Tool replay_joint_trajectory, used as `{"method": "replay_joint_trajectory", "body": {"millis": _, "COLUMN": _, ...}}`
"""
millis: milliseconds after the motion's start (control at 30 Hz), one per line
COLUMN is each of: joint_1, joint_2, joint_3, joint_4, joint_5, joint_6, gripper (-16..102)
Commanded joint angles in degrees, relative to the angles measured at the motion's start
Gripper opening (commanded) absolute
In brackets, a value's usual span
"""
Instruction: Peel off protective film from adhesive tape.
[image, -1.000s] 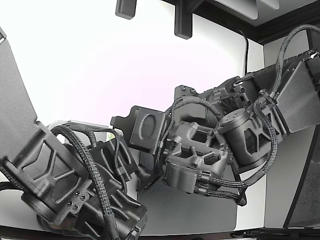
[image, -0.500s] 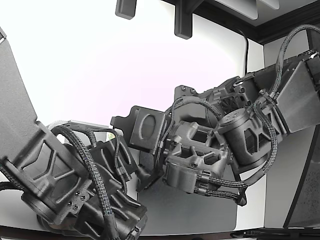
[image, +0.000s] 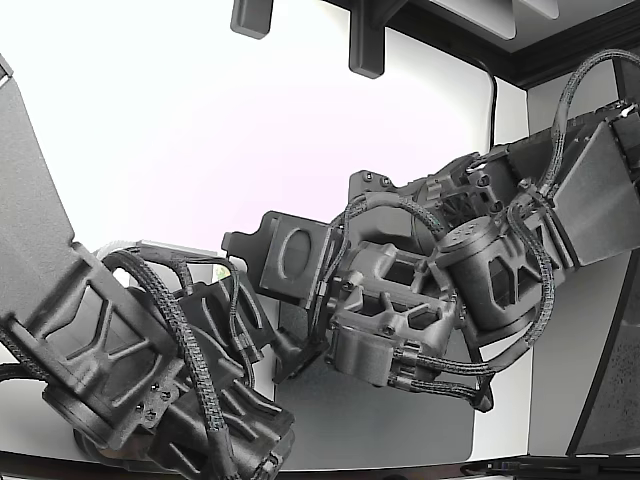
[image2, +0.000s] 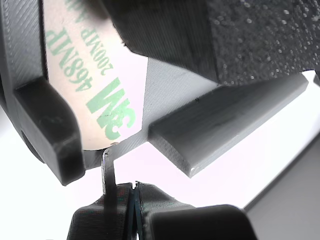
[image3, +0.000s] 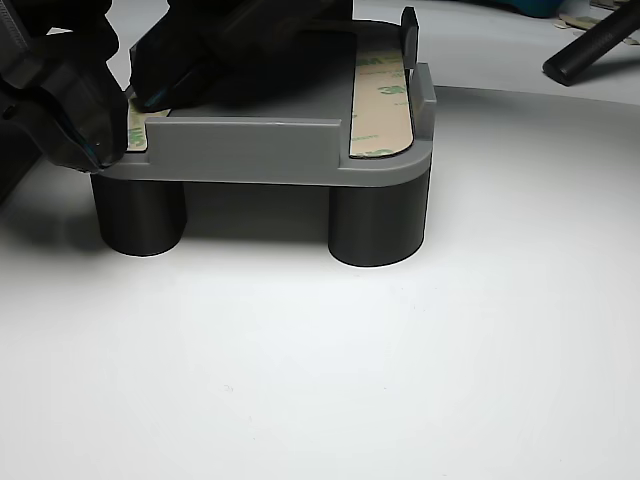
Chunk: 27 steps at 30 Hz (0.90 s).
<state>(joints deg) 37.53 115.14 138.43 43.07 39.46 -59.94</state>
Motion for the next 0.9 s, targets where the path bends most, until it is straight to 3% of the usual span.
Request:
{"method": "replay_joint_trajectory", "body": {"millis": 0, "joint_1": -0.4, "joint_2": 1.3, "joint_3": -1.8, "joint_4": -0.1, "joint_5": 0.3, "joint_6": -0.1, "gripper": -10}}
{"method": "replay_joint_trajectory", "body": {"millis": 867, "joint_1": -0.4, "joint_2": 1.2, "joint_3": -2.1, "joint_4": 0.4, "joint_5": 0.4, "joint_6": -0.1, "gripper": -10}}
